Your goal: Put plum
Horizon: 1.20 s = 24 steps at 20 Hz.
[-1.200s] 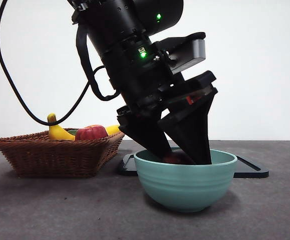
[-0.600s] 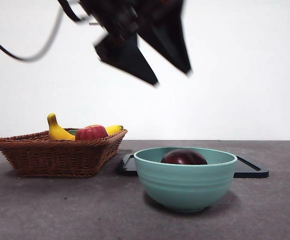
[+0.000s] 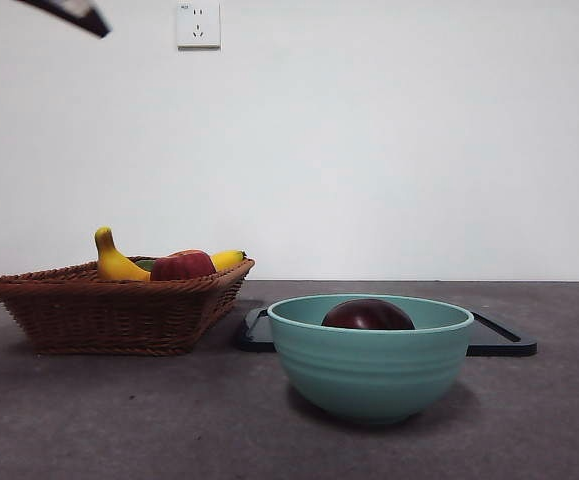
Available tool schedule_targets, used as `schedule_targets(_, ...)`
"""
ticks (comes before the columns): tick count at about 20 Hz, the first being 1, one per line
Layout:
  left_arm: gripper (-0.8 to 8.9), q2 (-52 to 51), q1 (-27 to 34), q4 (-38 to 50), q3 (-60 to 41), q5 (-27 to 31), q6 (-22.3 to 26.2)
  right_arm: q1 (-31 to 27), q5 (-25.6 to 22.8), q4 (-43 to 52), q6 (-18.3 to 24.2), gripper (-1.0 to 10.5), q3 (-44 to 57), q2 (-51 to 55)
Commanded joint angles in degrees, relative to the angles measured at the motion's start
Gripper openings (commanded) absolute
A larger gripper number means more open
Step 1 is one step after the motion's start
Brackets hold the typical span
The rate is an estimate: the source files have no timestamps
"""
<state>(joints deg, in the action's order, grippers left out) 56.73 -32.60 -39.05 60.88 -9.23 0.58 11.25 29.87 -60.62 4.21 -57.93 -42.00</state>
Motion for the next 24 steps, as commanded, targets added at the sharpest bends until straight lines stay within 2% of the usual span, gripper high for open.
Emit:
schedule_targets(1,3.74,-3.30,0.20,0.04,-4.83,-2.05,-1.66,0.26,0.11,0.55,-0.57,3.7,-1.01,-1.29)
schedule_targets(4,3.74,-8.50,0.17,-0.02,-12.04,-9.16,-3.39,0.26,0.11,0.55,-0.55,3.7,-1.01,-3.02)
schedule_targets(9,3.74,-10.75,0.09,-1.70,-16.72,-16.13,-4.15,0.37,0.13,0.48,-0.55,3.7,-0.98,-5.22)
schedule_targets(14,3.74,-10.75,0.00,-1.66,-16.72,-16.76,-4.28,2.34,0.13,1.25,-1.03,3.7,-0.39,-6.91)
schedule_targets(17,3.74,-10.75,0.00,-1.66,-16.72,-16.76,-4.28,5.66,0.11,6.78,-4.17,3.7,3.30,-10.01)
schedule_targets(19,3.74,-10.75,0.00,-1.68,-16.72,-16.76,-4.28,8.09,-0.04,13.66,-6.91,3.7,7.21,-12.68)
schedule_targets(21,3.74,-10.75,0.00,-1.68,-16.72,-16.76,-4.26,10.64,-2.60,20.61,-9.70,3.7,10.64,-16.09)
schedule_targets(24,3.74,-10.75,0.00,-1.66,-16.72,-16.76,-4.26,13.84,-8.90,26.36,-10.62,3.7,12.28,-21.77)
